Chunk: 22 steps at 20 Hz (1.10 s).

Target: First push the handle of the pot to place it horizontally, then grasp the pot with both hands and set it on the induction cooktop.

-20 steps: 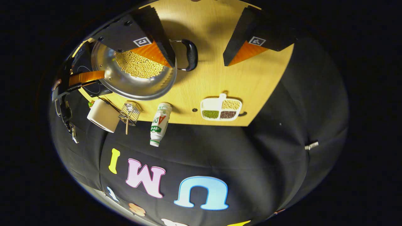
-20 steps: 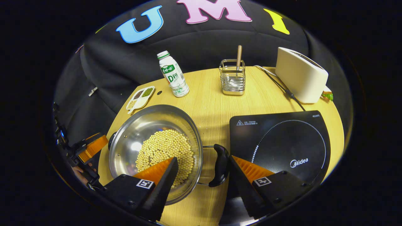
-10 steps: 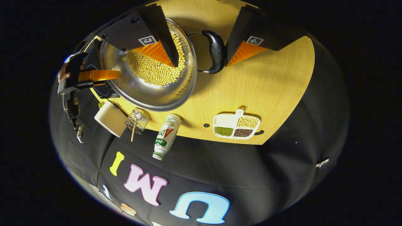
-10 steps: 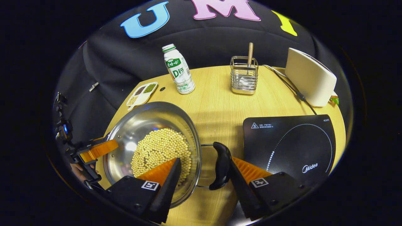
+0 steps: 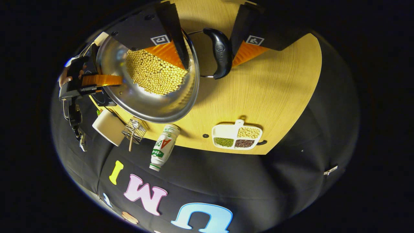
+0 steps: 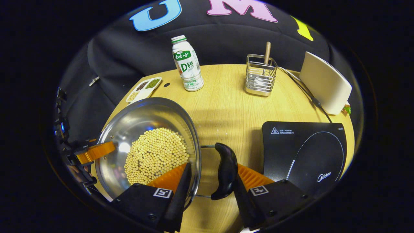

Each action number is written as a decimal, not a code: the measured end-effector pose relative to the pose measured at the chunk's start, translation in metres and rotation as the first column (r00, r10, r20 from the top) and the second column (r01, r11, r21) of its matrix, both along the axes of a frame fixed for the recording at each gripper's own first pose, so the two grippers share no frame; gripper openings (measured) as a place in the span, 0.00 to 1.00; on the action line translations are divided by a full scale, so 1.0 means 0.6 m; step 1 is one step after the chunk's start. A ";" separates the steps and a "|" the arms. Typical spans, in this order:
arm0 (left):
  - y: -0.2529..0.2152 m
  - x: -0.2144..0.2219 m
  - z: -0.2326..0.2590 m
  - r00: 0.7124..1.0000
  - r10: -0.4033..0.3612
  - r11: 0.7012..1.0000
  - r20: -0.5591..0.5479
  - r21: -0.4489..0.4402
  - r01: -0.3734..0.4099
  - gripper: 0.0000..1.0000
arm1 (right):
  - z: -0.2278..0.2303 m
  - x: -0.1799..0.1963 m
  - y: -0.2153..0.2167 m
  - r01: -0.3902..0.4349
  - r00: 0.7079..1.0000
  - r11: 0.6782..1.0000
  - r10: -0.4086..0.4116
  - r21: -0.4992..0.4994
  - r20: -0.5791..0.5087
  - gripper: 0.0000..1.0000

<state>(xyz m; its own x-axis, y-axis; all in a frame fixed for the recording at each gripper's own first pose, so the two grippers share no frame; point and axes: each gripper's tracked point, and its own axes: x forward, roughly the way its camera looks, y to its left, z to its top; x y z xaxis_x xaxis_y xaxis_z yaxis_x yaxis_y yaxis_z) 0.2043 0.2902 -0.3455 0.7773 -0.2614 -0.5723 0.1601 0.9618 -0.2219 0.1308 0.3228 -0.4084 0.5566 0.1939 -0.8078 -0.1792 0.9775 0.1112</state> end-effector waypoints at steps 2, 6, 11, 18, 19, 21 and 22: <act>-0.001 -0.001 -0.002 1.000 0.022 1.000 -0.003 -0.014 -0.022 0.66 | 0.000 -0.001 0.001 0.009 1.000 1.000 -0.009 0.003 0.001 0.70; 0.011 -0.010 -0.008 1.000 0.020 1.000 -0.011 -0.015 -0.020 0.64 | -0.004 -0.003 0.003 0.032 0.999 0.999 -0.031 0.028 -0.033 0.63; 0.002 -0.020 -0.008 0.999 0.032 0.999 -0.008 -0.001 -0.032 0.58 | -0.001 -0.011 0.000 0.045 0.998 0.998 -0.044 0.037 -0.038 0.59; -0.001 -0.067 0.031 0.999 0.042 0.999 0.007 0.023 -0.043 0.58 | 0.032 -0.056 -0.005 0.038 0.999 0.998 -0.037 0.041 -0.027 0.55; -0.006 -0.077 0.042 0.999 0.042 0.999 0.011 0.025 -0.042 0.58 | 0.046 -0.063 -0.010 0.036 0.999 0.998 -0.035 0.045 -0.021 0.55; -0.019 -0.098 0.065 0.999 0.043 0.999 0.013 0.022 -0.043 0.57 | 0.074 -0.082 -0.024 0.033 0.999 0.998 -0.032 0.047 -0.019 0.55; -0.027 -0.112 0.077 0.999 0.043 0.999 0.013 0.019 -0.043 0.57 | 0.090 -0.091 -0.032 0.034 0.999 0.998 -0.034 0.050 -0.017 0.55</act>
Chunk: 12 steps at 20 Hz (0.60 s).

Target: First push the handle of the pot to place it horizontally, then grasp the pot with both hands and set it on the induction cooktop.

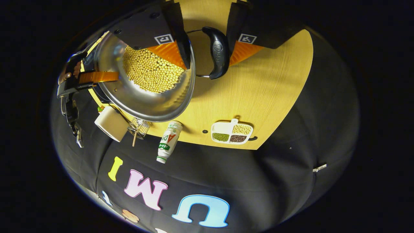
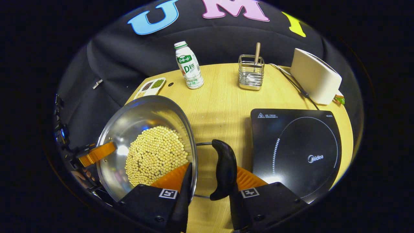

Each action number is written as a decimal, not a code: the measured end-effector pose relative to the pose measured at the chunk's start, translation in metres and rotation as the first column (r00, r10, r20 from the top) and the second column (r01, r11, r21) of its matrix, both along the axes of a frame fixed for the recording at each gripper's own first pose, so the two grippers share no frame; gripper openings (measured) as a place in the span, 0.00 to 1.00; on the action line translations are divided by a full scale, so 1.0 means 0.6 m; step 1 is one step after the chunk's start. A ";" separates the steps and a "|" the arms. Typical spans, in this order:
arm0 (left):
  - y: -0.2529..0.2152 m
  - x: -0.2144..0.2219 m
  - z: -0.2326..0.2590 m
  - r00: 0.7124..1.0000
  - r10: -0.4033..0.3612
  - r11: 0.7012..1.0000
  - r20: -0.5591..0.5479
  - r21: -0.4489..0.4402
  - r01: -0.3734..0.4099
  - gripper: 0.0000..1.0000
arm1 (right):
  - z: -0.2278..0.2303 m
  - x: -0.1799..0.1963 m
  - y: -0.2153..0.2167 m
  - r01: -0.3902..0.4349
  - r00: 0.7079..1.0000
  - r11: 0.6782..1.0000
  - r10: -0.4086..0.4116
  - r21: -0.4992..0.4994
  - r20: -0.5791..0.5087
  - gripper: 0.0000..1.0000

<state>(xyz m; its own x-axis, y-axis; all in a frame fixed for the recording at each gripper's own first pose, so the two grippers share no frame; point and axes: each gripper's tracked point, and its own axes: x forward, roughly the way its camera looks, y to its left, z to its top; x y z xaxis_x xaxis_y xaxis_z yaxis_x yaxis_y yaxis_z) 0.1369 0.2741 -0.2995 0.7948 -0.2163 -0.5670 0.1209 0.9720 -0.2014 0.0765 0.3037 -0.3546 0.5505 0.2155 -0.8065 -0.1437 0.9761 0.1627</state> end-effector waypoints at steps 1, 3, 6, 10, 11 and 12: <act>-0.008 -0.015 0.011 1.000 0.001 1.000 -0.001 -0.006 -0.001 0.57 | 0.015 -0.012 -0.008 -0.001 1.000 1.000 0.001 0.001 0.001 0.55; -0.028 -0.041 0.030 1.000 0.004 1.000 -0.005 -0.016 -0.004 0.57 | 0.044 -0.036 -0.030 -0.002 1.000 1.000 0.002 0.000 0.006 0.55; -0.061 -0.076 0.054 1.000 0.005 0.999 -0.004 -0.032 -0.005 0.57 | 0.079 -0.067 -0.065 0.003 1.000 1.000 -0.003 -0.005 0.013 0.55; -0.108 -0.102 0.076 0.999 -0.034 0.999 0.009 -0.020 0.034 0.59 | 0.106 -0.103 -0.115 0.043 0.999 0.999 -0.042 -0.007 0.024 0.55; -0.120 -0.105 0.080 0.999 -0.046 0.999 0.013 -0.017 0.046 0.57 | 0.110 -0.111 -0.128 0.055 0.998 0.998 -0.055 -0.005 0.026 0.55; -0.133 -0.107 0.084 0.998 -0.058 0.998 0.014 -0.013 0.058 0.57 | 0.114 -0.116 -0.142 0.067 0.997 0.998 -0.067 -0.003 0.028 0.55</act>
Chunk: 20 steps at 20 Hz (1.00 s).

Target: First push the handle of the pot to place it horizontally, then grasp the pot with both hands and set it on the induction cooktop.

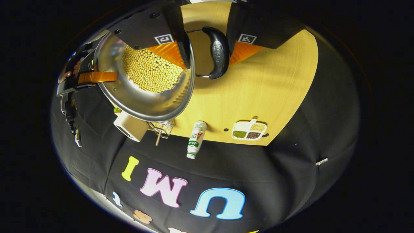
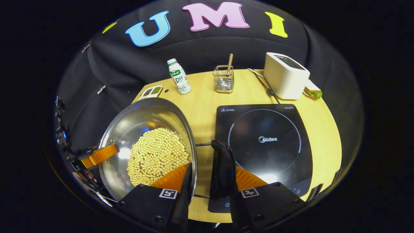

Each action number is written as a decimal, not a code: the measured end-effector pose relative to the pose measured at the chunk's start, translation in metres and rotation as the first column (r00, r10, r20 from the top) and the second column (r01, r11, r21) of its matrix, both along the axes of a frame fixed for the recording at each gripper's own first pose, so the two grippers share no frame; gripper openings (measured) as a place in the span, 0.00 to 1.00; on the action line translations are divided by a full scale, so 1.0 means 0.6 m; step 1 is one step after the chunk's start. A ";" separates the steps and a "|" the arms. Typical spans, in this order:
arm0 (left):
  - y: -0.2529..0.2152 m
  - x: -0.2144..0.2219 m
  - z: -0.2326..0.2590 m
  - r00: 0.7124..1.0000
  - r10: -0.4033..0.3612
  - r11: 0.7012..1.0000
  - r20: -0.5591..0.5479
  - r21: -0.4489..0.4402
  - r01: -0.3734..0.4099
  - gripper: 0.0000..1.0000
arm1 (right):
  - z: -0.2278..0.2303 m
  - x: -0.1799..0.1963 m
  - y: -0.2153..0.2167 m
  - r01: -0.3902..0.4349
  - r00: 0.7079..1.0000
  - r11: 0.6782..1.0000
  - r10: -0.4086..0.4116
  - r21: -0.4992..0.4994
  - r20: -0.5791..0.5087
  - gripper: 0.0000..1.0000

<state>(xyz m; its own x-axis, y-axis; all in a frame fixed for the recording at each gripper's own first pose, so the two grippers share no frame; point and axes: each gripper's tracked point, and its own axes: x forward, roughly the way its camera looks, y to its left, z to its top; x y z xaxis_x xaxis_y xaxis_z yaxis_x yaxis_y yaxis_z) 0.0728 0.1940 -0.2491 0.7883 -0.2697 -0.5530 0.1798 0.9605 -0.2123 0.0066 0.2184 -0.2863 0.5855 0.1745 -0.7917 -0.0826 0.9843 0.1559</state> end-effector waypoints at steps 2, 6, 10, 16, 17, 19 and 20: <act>-0.028 -0.003 0.007 1.000 -0.014 1.000 -0.009 0.011 0.015 0.57 | 0.007 -0.010 -0.029 0.024 1.000 1.000 -0.024 0.002 0.002 0.55; -0.097 0.003 0.024 0.999 -0.043 0.998 -0.003 0.038 0.043 0.59 | 0.016 -0.016 -0.096 0.058 0.998 0.998 -0.058 0.016 0.004 0.55; -0.166 0.010 0.028 0.998 -0.055 0.998 -0.009 0.041 0.056 0.57 | 0.022 -0.009 -0.166 0.071 0.998 0.997 -0.071 0.016 -0.001 0.55; -0.262 0.016 0.008 0.999 -0.042 0.999 -0.030 0.027 0.042 0.57 | 0.013 0.006 -0.268 0.065 0.998 0.998 -0.065 -0.007 -0.023 0.55; -0.277 0.017 0.004 0.999 -0.038 0.999 -0.035 0.022 0.039 0.57 | 0.012 0.009 -0.282 0.062 0.998 0.998 -0.062 -0.008 -0.024 0.55; -0.303 0.024 -0.002 0.999 -0.028 0.999 -0.044 0.016 0.029 0.57 | 0.011 0.020 -0.308 0.053 0.998 0.998 -0.054 -0.015 -0.024 0.55; -0.313 0.029 -0.004 0.999 -0.024 1.000 -0.046 0.015 0.025 0.57 | 0.010 0.029 -0.319 0.048 0.999 0.999 -0.049 -0.016 -0.024 0.55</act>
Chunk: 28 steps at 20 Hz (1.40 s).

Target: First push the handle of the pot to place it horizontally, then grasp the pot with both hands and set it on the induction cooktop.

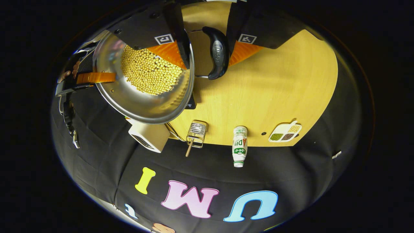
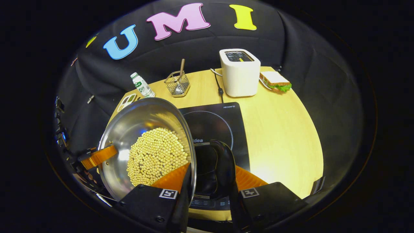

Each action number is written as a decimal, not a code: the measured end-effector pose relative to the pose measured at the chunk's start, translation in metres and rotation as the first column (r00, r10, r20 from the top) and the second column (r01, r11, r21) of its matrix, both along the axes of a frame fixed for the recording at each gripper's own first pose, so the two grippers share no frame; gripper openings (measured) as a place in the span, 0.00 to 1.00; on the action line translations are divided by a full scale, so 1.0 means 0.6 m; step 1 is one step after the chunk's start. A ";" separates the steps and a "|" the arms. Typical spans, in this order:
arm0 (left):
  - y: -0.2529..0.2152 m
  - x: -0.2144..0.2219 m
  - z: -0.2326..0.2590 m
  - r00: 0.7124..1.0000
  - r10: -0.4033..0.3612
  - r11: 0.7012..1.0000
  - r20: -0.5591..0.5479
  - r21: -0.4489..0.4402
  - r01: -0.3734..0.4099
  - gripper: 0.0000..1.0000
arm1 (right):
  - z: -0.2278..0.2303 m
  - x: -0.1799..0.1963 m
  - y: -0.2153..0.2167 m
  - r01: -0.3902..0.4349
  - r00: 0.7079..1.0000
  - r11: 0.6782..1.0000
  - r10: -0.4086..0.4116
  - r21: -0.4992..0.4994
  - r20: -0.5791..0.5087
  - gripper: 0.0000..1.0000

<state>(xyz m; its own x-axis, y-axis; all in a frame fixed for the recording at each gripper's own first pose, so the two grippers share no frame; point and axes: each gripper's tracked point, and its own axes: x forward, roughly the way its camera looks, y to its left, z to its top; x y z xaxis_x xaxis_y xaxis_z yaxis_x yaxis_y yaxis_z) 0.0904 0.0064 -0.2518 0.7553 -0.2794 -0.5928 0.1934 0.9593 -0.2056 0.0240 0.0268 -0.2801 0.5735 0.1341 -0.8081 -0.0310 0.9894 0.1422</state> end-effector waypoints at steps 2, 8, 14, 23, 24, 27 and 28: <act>-0.021 0.010 -0.003 1.000 0.007 1.000 -0.002 -0.004 -0.007 0.57 | -0.004 0.017 -0.020 -0.006 1.000 1.000 0.006 0.000 0.000 0.55; -0.067 0.058 -0.019 1.000 0.022 1.000 -0.001 0.002 -0.022 0.58 | -0.030 0.070 -0.065 -0.009 1.000 1.000 0.009 0.006 -0.010 0.55; -0.098 0.102 -0.048 0.999 0.032 0.999 -0.010 0.004 -0.032 0.57 | -0.063 0.117 -0.095 -0.004 1.000 1.000 0.004 0.003 -0.027 0.55; -0.111 0.136 -0.072 0.999 0.035 0.999 -0.019 0.022 -0.034 0.57 | -0.100 0.154 -0.109 0.026 0.998 0.999 -0.024 0.029 -0.051 0.51; -0.111 0.136 -0.073 0.999 0.033 0.999 -0.024 0.019 -0.033 0.58 | -0.099 0.157 -0.108 0.029 0.999 0.999 -0.028 0.035 -0.045 0.55; -0.110 0.135 -0.076 0.999 0.043 0.999 -0.034 0.009 -0.042 0.57 | -0.100 0.159 -0.108 0.024 0.999 0.999 -0.022 0.040 -0.036 0.55; -0.109 0.135 -0.076 0.998 0.048 0.999 -0.036 0.005 -0.047 0.60 | -0.100 0.159 -0.108 0.020 0.999 0.999 -0.018 0.042 -0.033 0.55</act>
